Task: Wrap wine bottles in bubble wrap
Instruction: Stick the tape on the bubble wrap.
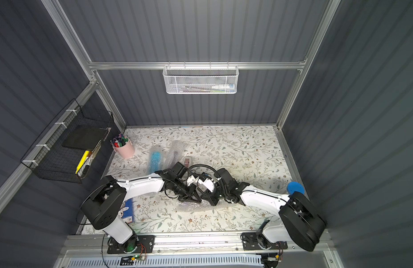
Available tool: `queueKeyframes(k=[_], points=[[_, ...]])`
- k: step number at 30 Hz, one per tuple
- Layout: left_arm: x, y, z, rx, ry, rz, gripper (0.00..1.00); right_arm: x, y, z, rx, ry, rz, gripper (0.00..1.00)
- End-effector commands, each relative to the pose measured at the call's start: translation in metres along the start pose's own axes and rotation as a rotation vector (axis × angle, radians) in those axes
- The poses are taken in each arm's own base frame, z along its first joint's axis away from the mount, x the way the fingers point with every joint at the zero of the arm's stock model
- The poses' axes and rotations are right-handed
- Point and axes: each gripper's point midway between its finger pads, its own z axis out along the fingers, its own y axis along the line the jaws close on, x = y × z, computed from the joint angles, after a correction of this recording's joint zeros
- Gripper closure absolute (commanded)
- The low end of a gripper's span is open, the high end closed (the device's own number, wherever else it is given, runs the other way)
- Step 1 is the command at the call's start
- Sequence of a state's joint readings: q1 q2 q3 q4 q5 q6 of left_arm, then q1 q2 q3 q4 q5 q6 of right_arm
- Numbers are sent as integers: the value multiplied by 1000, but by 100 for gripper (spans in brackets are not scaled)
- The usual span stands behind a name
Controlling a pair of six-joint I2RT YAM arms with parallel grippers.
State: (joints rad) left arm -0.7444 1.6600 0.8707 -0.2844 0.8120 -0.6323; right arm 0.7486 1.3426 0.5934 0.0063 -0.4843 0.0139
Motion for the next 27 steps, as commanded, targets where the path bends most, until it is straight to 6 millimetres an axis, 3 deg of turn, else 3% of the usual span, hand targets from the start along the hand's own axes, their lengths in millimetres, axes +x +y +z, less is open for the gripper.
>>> queueKeyframes(k=[1,13,24,27], points=[[9,44,8,-169,-5,-83,100,-6,-10,-2,47,11,-6,86],[15,47,10,-205,2,-92,100,16,-9,5,20,133,-6,85],[16,46,5,-267,4,-95,100,23,-4,6,-12,166,-30,85],[17,44,3,-281,5,-93,91,24,-4,8,-16,169,-29,85]])
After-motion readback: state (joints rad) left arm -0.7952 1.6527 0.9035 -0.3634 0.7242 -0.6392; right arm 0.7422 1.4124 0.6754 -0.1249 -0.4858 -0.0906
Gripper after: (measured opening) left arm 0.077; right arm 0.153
